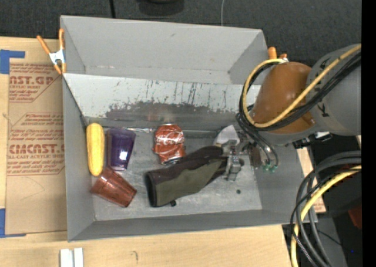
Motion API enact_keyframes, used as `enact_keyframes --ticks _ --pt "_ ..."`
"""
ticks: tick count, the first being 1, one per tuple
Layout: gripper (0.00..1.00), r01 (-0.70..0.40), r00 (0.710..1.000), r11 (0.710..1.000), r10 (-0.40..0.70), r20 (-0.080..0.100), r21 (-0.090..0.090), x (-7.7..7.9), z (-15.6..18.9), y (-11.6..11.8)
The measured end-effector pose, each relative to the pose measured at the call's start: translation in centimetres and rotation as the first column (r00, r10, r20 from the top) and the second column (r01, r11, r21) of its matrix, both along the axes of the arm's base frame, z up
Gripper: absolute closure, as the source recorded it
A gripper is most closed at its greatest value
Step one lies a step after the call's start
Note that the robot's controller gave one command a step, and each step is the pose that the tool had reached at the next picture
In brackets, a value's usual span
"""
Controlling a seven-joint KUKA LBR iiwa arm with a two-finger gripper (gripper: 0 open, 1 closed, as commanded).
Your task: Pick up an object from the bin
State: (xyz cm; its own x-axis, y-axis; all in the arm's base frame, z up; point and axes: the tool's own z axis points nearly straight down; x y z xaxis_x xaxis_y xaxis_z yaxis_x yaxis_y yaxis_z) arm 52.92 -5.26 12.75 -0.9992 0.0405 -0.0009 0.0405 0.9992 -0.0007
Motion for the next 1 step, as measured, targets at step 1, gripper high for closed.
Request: enact_keyframes --ticks 1 --pt "1.0 0.0 1.0 1.0 0.0 0.0 0.0 0.0 0.0 0.01"
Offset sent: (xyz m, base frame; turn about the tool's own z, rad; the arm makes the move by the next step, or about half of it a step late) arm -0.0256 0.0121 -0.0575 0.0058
